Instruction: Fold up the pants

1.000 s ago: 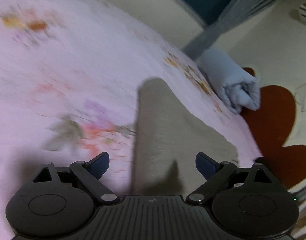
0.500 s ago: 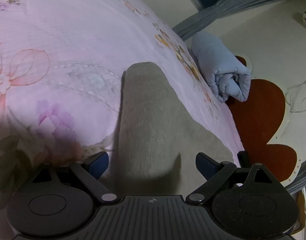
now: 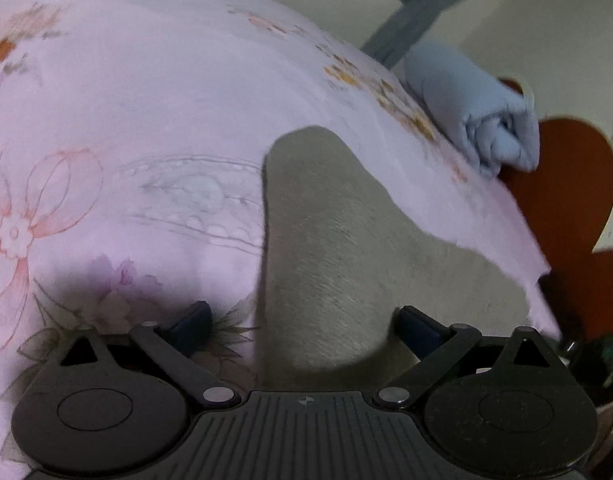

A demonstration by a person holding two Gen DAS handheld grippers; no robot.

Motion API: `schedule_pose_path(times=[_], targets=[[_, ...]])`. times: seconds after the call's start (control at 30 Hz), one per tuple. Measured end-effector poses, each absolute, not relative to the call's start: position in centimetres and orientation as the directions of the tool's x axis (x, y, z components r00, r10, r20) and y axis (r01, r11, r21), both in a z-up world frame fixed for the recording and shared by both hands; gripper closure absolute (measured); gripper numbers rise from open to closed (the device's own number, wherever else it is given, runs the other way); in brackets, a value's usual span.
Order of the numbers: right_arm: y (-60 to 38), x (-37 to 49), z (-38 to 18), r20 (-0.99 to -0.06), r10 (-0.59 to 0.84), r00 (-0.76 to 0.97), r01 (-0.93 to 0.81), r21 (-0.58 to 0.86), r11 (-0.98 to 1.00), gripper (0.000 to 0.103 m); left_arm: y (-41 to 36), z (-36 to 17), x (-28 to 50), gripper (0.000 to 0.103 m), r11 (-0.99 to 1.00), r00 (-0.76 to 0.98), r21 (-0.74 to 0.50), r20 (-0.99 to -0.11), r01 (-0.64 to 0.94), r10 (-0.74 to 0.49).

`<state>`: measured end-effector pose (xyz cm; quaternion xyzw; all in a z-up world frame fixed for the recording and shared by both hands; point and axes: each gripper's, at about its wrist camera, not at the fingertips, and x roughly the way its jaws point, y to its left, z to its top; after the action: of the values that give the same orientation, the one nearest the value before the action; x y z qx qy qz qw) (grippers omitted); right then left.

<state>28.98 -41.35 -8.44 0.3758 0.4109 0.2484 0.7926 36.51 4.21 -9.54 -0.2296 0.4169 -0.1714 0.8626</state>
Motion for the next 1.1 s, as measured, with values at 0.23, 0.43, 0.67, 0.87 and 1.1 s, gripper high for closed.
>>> schedule_pose_path(times=[0.23,0.43,0.67,0.87,1.1], targets=[[-39.1,30.4,-7.9,-0.540,0.669,0.511,-0.118,0.727,0.677,0.039,1.7,-7.8,35.3,0.042,0.880,0.584,-0.430,-0.668,0.203,-0.461],[-39.0,29.7,-6.5,-0.529,0.672,0.519,-0.199,0.689,0.697,0.059,1.8,-6.6,34.4,0.068,0.883,0.618,-0.417,-0.642,0.216,-0.454],[-37.8,29.2,-1.9,-0.455,0.700,0.551,-0.344,0.640,0.687,0.061,2.7,-4.3,33.4,0.078,0.870,0.644,-0.428,-0.600,0.244,-0.475],[-34.8,32.4,1.6,-0.418,0.731,0.539,-0.431,0.609,0.666,0.062,4.6,-1.8,34.6,0.078,0.879,0.697,-0.414,-0.557,0.237,-0.451],[-30.3,41.1,1.6,-0.382,0.775,0.504,-0.444,0.655,0.611,0.062,10.0,-0.1,40.2,0.078,0.907,0.744,-0.385,-0.553,0.170,-0.375]])
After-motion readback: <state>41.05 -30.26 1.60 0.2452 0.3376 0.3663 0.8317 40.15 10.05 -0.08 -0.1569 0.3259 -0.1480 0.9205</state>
